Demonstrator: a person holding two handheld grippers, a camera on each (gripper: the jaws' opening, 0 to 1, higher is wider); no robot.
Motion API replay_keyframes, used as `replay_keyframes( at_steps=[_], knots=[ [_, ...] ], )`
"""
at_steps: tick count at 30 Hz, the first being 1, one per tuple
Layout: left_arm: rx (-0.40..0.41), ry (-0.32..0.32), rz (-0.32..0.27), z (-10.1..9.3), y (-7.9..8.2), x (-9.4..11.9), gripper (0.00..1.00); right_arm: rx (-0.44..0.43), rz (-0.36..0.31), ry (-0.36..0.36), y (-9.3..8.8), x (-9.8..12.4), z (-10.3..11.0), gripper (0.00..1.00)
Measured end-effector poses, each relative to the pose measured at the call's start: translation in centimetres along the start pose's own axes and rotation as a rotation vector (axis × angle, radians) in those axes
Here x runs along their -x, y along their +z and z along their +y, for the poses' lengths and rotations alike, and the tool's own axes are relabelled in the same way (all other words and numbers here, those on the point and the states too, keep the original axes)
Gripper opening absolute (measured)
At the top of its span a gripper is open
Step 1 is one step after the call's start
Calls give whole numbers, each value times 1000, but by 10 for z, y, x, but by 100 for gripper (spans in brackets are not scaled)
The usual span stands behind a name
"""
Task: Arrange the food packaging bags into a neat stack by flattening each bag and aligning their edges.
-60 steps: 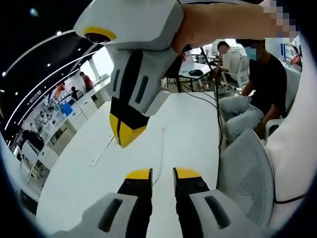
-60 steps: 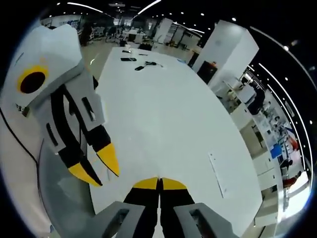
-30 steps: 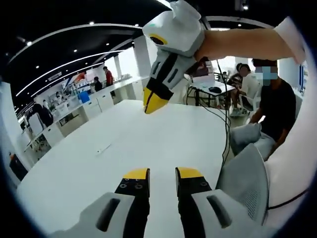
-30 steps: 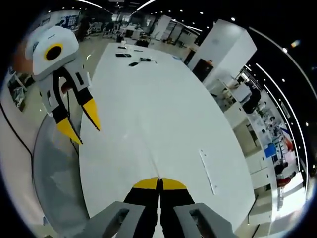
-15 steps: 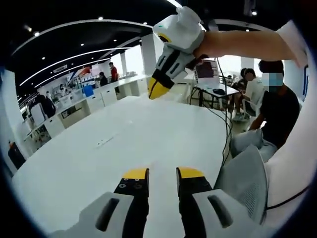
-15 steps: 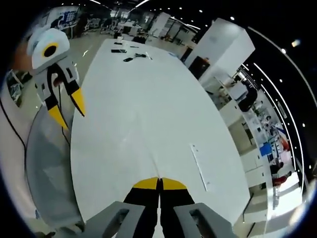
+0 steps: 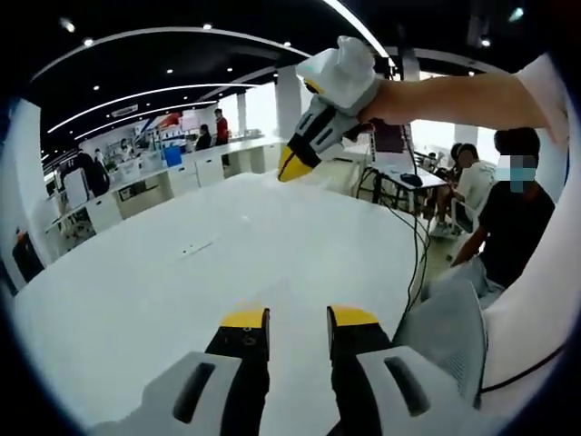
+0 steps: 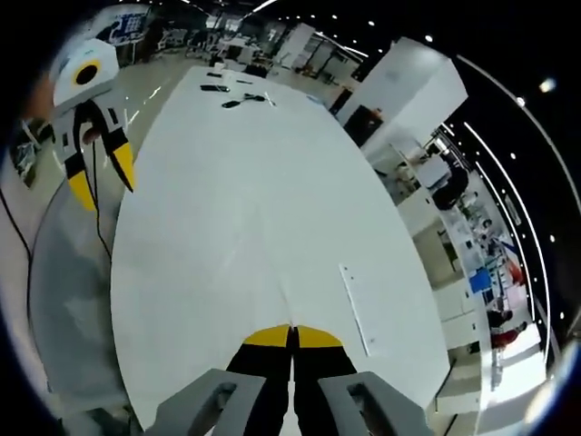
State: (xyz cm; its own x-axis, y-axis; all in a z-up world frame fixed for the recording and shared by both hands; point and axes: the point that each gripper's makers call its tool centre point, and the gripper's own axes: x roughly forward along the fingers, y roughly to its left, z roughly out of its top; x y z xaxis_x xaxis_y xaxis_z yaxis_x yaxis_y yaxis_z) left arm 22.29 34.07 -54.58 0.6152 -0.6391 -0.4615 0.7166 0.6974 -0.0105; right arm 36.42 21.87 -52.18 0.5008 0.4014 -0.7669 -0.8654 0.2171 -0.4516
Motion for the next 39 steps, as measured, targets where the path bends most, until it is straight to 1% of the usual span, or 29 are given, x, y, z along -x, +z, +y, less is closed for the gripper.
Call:
replay_keyframes(
  at_steps=[4, 9, 13, 17, 20, 21, 25, 33, 35, 37, 39],
  knots=[
    [18, 6, 0, 0, -2, 1, 24, 17, -2, -16, -2, -11, -7, 0],
    [34, 15, 2, 4, -4, 2, 23, 57, 0, -52, -4, -21, -13, 0],
    [56, 23, -5, 8, -3, 3, 23, 69, 4, -65, -6, -28, -14, 0],
    [60, 32, -7, 12, -3, 2, 23, 69, 1, -86, -8, -37, -21, 0],
    [67, 37, -9, 13, -3, 1, 24, 72, -6, -102, -7, -41, -23, 0],
    [68, 37, -8, 14, -4, 1, 24, 95, -7, -118, -6, -43, -25, 0],
    [77, 41, -8, 15, -4, -1, 23, 119, -16, -138, -4, -52, -27, 0],
    [95, 53, -10, 21, -6, -2, 24, 168, -27, -155, -3, -68, -20, 0],
    [98, 56, -9, 20, -7, -2, 24, 194, -26, -161, -5, -73, -15, 0],
    [102, 57, -6, 20, -8, -2, 24, 190, -27, -154, -6, -80, -9, 0],
    [105, 58, -3, 20, -9, -3, 24, 213, -22, -148, -9, -86, -2, 0]
  ],
)
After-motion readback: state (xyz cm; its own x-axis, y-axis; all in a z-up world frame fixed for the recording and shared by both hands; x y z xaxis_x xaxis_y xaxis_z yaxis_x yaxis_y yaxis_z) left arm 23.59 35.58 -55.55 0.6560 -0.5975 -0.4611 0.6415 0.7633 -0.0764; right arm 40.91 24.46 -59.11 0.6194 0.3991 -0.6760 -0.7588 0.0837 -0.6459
